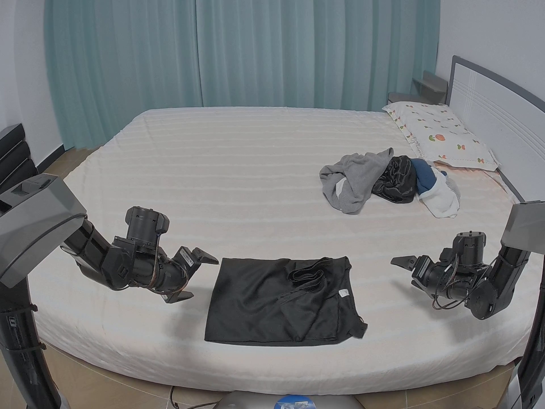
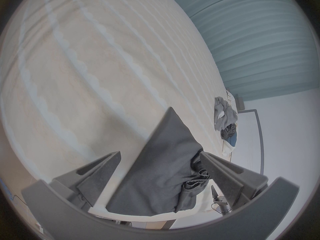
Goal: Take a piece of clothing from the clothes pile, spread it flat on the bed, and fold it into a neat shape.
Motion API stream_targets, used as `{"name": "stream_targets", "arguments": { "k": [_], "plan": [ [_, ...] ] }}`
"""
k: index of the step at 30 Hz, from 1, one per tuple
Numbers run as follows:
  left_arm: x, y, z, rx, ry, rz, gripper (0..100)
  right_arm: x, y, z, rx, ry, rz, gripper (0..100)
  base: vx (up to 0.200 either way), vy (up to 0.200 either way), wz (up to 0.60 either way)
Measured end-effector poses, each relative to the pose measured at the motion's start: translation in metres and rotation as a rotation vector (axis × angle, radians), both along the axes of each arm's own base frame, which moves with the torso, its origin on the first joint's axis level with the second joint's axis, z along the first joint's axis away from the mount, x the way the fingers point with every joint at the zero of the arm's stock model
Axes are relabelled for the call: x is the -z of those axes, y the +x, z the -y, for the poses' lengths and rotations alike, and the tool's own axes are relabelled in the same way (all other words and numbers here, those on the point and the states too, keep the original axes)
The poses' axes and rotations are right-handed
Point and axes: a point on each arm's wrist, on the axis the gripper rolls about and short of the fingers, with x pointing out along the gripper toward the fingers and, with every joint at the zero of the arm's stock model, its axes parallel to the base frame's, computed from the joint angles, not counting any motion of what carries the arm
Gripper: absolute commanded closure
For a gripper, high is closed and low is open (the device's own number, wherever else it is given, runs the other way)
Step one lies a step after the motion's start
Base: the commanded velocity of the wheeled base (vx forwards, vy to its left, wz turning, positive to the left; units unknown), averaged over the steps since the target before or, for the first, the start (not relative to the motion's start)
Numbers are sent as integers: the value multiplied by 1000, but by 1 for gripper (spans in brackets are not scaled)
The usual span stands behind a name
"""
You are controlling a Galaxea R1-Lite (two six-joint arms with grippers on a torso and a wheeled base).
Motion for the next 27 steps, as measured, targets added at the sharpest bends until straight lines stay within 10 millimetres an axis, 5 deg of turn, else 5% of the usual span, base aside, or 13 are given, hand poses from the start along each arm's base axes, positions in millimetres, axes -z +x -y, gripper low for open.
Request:
{"name": "stream_targets", "arguments": {
  "k": [13, 21, 27],
  "plan": [
    [4, 1, -2, -2, -4, -10, 0, -22, -20, -65, -41, -195, 37, 0, 0, 200, 0],
    [4, 0, -2, -2, -2, -12, 0, -9, -34, -99, -81, -376, -33, 0, 0, 0, 0],
    [4, 0, -2, -2, -2, -13, 0, -1, -37, -104, -90, -463, -64, 0, 0, 0, 0]
  ]
}}
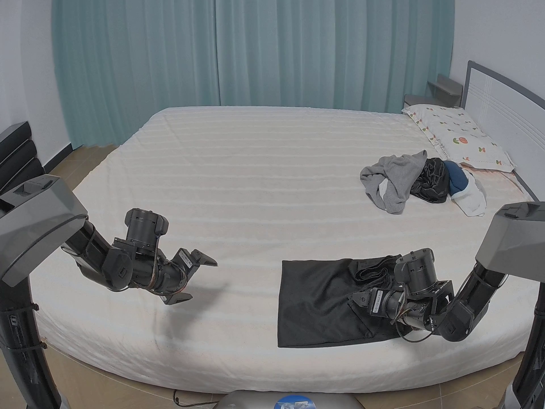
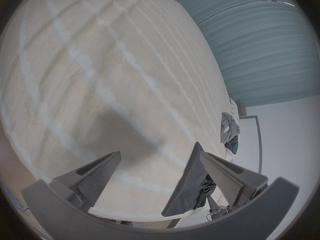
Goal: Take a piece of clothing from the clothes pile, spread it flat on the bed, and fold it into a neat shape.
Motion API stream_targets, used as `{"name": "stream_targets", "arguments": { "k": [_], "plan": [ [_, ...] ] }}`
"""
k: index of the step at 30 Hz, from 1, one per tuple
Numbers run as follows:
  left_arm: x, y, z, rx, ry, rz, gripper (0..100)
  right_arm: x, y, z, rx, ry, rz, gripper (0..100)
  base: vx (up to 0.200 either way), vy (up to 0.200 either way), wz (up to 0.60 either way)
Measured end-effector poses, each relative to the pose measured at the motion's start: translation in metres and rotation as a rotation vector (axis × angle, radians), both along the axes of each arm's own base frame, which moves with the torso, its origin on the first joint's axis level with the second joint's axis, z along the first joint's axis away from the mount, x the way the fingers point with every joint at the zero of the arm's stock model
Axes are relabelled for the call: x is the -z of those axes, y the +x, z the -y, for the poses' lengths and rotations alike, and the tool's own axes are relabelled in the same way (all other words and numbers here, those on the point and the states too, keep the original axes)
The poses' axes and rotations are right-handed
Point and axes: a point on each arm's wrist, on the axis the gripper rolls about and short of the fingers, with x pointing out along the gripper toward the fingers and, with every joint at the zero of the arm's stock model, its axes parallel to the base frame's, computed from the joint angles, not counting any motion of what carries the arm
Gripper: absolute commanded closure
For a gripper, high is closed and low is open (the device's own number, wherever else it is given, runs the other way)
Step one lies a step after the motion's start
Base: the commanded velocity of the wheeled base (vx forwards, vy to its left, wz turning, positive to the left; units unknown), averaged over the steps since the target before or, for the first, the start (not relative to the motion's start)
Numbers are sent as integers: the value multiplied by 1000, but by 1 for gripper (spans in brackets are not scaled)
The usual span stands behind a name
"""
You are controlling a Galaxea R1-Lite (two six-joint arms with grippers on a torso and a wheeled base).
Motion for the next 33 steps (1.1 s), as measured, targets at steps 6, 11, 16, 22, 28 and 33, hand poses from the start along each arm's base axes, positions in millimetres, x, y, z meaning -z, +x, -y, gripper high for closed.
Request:
{"name": "stream_targets", "arguments": {
  "k": [6, 11, 16, 22, 28, 33],
  "plan": [
    [0, 0, 0, 1, 0, 1, 0, 7, -1, -1, -13, -21, -18, 0, 0, 0, 0],
    [0, 0, 0, 1, 0, 1, 0, 9, -4, -7, -33, -24, -23, 0, 0, 0, 0],
    [0, 0, 0, 1, 0, 0, 0, 13, -9, -11, -53, -35, -41, 0, 0, 0, 0],
    [0, 0, 0, 1, 0, 0, 0, 18, -10, -11, -61, -62, -54, 0, 0, 0, 0],
    [0, 0, 0, 1, 0, 0, 0, 20, -6, 4, -21, -136, -52, 0, 0, 0, 0],
    [0, 0, 0, 1, 0, 0, 0, 21, -4, 30, 1, -230, -68, 0, 0, 0, 0]
  ]
}}
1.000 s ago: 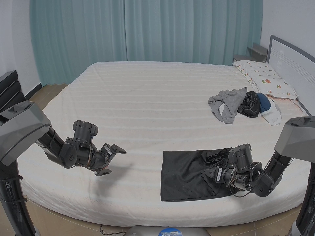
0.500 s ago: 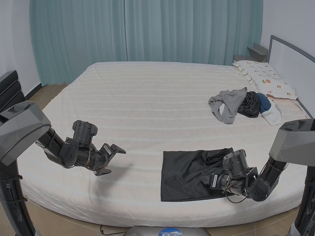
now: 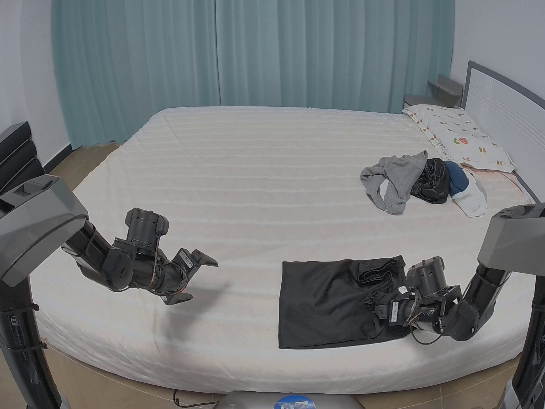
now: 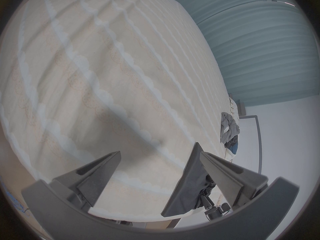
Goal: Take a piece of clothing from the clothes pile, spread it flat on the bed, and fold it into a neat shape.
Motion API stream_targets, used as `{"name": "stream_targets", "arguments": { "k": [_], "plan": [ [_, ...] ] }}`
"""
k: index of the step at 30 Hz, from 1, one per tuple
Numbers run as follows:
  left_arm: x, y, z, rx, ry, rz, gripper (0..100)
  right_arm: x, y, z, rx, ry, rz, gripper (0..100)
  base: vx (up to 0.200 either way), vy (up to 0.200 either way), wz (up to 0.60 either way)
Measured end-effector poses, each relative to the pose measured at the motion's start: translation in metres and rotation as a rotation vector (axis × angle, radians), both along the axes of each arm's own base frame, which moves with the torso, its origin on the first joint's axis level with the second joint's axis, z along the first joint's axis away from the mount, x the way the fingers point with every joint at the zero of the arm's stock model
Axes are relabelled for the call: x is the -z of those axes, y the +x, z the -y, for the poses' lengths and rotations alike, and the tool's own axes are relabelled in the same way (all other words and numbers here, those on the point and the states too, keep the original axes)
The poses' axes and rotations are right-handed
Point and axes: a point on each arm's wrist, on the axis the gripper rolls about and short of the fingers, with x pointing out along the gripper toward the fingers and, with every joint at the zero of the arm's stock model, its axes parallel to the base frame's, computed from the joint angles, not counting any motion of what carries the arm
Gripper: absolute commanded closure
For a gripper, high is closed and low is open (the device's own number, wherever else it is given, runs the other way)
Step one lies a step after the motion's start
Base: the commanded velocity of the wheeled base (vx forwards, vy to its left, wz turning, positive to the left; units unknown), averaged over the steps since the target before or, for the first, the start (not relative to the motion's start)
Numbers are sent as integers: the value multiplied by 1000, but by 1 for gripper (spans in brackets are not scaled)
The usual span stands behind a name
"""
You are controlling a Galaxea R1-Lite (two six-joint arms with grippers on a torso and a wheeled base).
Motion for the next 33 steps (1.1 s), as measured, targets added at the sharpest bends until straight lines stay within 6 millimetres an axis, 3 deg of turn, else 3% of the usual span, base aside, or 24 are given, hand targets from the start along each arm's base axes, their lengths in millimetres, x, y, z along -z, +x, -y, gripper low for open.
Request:
{"name": "stream_targets", "arguments": {
  "k": [8, 15, 23, 33],
  "plan": [
    [0, 0, 0, 0, 0, 0, 0, -6, -14, 34, 25, -93, -67, 0, 0, 0, 0],
    [0, 0, 0, 0, 0, 0, 0, -13, -28, 49, 35, -137, -155, 0, 0, 0, 0],
    [0, 0, 0, -1, 0, -1, 0, -35, -30, 59, 41, -99, -120, 0, 0, 0, 0],
    [0, 0, 0, -1, 0, -1, 0, -52, -23, 55, -34, 99, -65, 0, 0, 0, 0]
  ]
}}
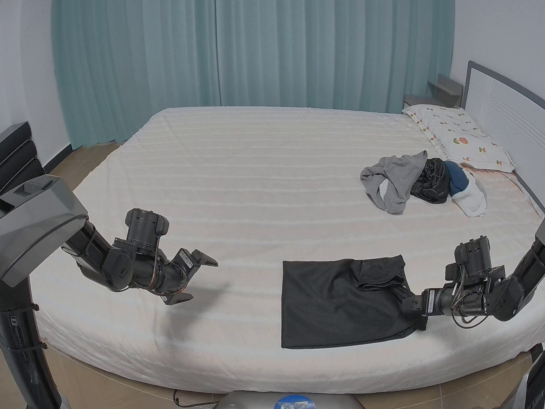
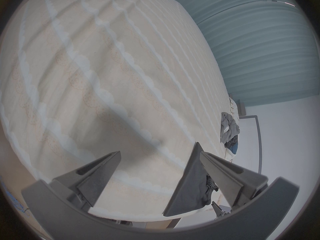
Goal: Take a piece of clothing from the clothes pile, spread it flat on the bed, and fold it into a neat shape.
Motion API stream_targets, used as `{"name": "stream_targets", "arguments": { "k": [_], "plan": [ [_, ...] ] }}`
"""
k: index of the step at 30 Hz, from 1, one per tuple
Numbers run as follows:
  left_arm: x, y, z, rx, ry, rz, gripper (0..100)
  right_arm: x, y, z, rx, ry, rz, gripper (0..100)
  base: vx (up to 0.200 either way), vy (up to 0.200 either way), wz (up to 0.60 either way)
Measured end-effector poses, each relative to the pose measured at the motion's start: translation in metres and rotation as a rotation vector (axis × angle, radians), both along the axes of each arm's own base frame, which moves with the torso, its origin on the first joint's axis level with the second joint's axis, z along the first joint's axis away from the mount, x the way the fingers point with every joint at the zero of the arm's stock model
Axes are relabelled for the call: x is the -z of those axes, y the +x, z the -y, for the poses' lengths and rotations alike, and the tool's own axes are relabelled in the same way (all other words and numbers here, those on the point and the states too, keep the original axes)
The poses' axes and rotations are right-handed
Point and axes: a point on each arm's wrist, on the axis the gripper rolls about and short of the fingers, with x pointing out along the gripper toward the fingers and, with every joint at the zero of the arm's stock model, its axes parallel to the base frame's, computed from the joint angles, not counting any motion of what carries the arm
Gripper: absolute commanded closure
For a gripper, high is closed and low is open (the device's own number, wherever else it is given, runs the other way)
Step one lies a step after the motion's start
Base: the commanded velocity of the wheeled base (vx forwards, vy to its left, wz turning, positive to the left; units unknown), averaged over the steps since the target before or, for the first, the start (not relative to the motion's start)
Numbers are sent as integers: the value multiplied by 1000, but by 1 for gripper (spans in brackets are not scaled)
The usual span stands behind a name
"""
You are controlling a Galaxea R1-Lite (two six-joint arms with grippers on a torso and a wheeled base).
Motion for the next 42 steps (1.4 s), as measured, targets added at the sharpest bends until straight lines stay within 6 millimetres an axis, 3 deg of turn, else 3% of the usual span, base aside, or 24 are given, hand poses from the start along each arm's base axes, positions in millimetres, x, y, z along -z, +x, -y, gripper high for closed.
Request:
{"name": "stream_targets", "arguments": {
  "k": [11, 12, 18, 28, 29, 42],
  "plan": [
    [0, 0, 0, 1, 0, 0, 0, 13, 14, -3, -7, 132, -55, 0, 0, 0, 0],
    [0, 0, 0, 1, 0, 0, 0, 15, 15, -2, -2, 131, -62, 100, 0, 0, 0],
    [0, 0, 0, 1, 0, 0, 0, 23, 17, 7, 26, 111, -100, 100, 0, 0, 0],
    [0, 0, 0, 1, 0, -1, 0, 16, 6, 12, 7, 73, -167, 100, 0, 0, 0],
    [0, 0, 0, 1, 1, -1, 0, 16, 6, 12, 2, 68, -165, 0, 0, 0, 0],
    [0, 0, 0, 1, 0, -1, 0, 0, 16, 14, 38, 112, -75, 0, 0, 0, 0]
  ]
}}
